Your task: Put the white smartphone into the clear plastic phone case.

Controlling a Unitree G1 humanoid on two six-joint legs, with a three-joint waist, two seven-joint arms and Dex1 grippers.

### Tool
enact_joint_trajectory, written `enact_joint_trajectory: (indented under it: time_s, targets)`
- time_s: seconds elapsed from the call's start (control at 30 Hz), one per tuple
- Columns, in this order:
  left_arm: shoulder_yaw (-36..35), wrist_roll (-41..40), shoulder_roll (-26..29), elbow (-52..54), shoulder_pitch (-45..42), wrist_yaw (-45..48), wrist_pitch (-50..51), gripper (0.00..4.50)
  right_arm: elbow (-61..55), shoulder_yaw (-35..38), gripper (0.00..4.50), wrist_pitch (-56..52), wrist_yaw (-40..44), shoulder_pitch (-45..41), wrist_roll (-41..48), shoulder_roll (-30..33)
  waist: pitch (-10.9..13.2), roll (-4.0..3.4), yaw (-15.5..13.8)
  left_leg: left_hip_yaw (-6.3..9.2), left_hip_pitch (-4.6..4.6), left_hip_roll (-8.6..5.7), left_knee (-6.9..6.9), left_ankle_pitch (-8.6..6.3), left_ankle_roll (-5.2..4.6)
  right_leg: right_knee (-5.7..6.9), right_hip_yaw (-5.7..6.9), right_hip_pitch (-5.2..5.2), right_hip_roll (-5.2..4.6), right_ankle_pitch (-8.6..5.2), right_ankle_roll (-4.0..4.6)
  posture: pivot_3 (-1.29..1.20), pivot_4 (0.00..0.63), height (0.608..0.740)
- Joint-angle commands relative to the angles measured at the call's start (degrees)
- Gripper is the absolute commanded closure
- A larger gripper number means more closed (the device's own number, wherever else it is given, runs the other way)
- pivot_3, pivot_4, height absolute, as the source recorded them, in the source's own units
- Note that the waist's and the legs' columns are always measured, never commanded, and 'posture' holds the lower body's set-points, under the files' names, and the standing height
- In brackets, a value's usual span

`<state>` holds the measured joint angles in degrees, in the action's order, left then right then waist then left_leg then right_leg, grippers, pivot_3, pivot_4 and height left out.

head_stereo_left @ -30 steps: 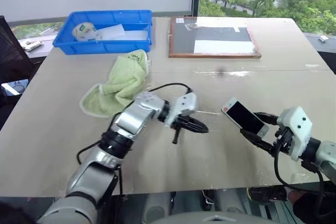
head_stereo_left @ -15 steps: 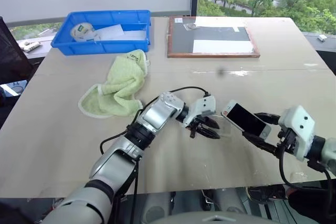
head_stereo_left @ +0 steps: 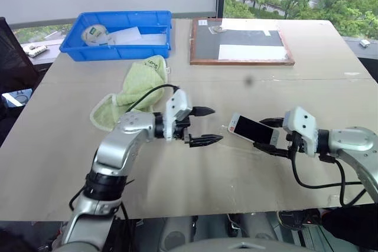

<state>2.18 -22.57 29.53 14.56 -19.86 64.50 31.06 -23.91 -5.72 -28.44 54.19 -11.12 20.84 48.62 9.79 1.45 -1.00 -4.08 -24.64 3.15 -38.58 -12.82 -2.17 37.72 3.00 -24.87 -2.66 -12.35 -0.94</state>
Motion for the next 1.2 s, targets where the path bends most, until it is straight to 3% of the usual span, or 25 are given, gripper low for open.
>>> enact_joint_trajectory:
  time_s: [0.03, 0.27, 0.53, 1.2]
  targets:
    - [-4.47, -4.69, 2.74, 3.5, 2.91, 1.55, -1.69, 0.0, 1.63, -1.78, 1.53, 2.61, 2.84, -3.14, -2.07, 0.56, 0.0, -0.01, 0.18, -0.02, 0.02, 0.01, 0.0, 0.0, 0.0, 0.0, -0.01, 0.0, 0.0, 0.0, 0.0, 0.0, 0.15, 0.74]
    - [-5.69, -5.5, 8.72, 2.82, 9.19, 4.4, -5.73, 0.0, 4.58, -6.75, 1.53, 3.02, 4.93, -7.67, -6.2, -0.29, 0.02, -0.04, 0.19, -0.04, 0.03, 0.04, 0.03, -0.01, 0.01, 0.01, 0.01, -0.02, 0.01, -0.01, 0.01, 0.0, 0.15, 0.74]
    - [-4.33, -6.24, 8.55, 2.2, 9.38, 3.38, -5.82, 0.0, 7.44, -12.17, 1.53, 3.68, 5.82, -10.36, -12.17, -1.34, 0.02, -0.04, 0.17, -0.04, 0.01, 0.05, 0.02, -0.01, 0.01, -0.01, 0.05, -0.02, -0.04, -0.01, 0.01, 0.0, 0.15, 0.74]
    - [-1.9, -6.5, 8.14, 1.87, 9.31, 1.73, -7.02, 0.0, 6.67, -11.8, 1.57, -8.58, 6.11, -12.05, -12.13, -0.2, 0.01, -0.05, 0.13, -0.03, 0.04, 0.06, 0.02, -0.01, 0.01, 0.01, 0.08, 0.0, -0.06, 0.0, 0.02, 0.0, 0.15, 0.74]
